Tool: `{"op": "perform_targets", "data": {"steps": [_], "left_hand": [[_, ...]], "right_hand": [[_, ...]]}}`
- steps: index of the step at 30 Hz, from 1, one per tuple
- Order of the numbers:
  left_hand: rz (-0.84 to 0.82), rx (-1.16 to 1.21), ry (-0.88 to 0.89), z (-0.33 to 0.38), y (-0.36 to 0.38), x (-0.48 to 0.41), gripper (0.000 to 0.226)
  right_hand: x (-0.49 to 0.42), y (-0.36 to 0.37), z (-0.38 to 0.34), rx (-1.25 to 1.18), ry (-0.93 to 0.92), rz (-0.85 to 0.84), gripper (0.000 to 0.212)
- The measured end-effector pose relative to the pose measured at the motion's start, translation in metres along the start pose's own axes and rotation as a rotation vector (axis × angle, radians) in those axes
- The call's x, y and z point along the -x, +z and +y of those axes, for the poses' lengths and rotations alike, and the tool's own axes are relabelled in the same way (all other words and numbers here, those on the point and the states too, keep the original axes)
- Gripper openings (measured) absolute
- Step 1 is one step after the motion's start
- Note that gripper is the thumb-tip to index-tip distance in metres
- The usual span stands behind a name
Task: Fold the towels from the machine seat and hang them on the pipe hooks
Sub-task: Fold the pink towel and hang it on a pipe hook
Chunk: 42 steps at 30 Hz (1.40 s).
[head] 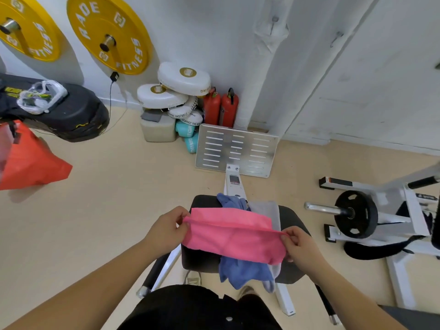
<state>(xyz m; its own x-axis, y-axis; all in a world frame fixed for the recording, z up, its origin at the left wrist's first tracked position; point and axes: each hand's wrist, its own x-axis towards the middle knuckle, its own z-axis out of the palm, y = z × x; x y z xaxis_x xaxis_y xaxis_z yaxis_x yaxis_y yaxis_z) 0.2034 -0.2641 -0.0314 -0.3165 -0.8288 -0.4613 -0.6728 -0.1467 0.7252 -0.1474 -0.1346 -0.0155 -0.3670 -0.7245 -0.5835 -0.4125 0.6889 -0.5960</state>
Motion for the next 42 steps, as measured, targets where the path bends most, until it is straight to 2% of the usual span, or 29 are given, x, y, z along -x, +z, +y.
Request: {"op": "perform_targets", "data": {"steps": [5, 17, 20, 22, 25, 27, 29, 31, 33, 34, 36, 39, 41, 42], "left_hand": [[0.047, -0.064, -0.075, 0.009, 0.007, -0.041, 0.015], [0.068, -0.177, -0.329, 0.006, 0.035, -0.101, 0.014], [-0.027, -0.179, -0.384, 0.004, 0.043, -0.105, 0.025], [-0.130, -0.232, -0.373, 0.004, 0.046, -0.106, 0.050], [-0.228, -0.332, -0.338, 0.004, 0.050, -0.106, 0.077], [-0.269, -0.399, -0.333, 0.006, 0.051, -0.109, 0.081], [-0.314, -0.513, -0.342, 0.009, 0.049, -0.114, 0.080], [-0.339, -0.584, -0.346, 0.011, 0.044, -0.118, 0.066], [-0.291, -0.494, -0.350, 0.011, 0.041, -0.117, 0.023], [-0.243, -0.379, -0.355, 0.011, 0.038, -0.114, 0.011], [-0.151, -0.043, -0.395, 0.011, 0.027, -0.105, 0.013], [-0.149, 0.411, -0.428, 0.004, 0.002, -0.084, 0.020], [-0.112, 0.465, -0.364, 0.003, -0.009, -0.068, 0.022], [-0.056, 0.408, -0.320, 0.003, -0.012, -0.061, 0.025]], "right_hand": [[-0.037, 0.003, -0.016, -0.079, 0.040, 0.081, 0.010], [-0.111, 0.002, -0.009, 0.066, 0.073, -0.086, 0.013], [-0.123, 0.004, -0.005, 0.105, 0.099, -0.126, 0.012], [-0.132, 0.009, -0.002, 0.148, 0.124, -0.201, 0.008], [-0.145, 0.013, -0.001, 0.252, 0.142, -0.353, 0.044], [-0.149, 0.017, -0.002, 0.340, 0.161, -0.431, 0.051], [-0.146, 0.020, -0.006, 0.437, 0.165, -0.478, 0.040], [-0.141, 0.022, -0.011, 0.423, 0.142, -0.409, 0.028], [-0.132, 0.023, -0.015, 0.261, 0.117, -0.301, 0.019], [-0.128, 0.021, -0.016, 0.165, 0.107, -0.263, 0.018], [-0.117, 0.010, -0.020, -0.011, 0.140, -0.216, 0.021], [-0.093, -0.009, -0.022, -0.222, 0.180, -0.248, 0.027], [-0.075, -0.014, -0.026, -0.236, 0.160, -0.218, 0.024], [-0.067, -0.012, -0.028, -0.226, 0.140, -0.180, 0.023]]}}
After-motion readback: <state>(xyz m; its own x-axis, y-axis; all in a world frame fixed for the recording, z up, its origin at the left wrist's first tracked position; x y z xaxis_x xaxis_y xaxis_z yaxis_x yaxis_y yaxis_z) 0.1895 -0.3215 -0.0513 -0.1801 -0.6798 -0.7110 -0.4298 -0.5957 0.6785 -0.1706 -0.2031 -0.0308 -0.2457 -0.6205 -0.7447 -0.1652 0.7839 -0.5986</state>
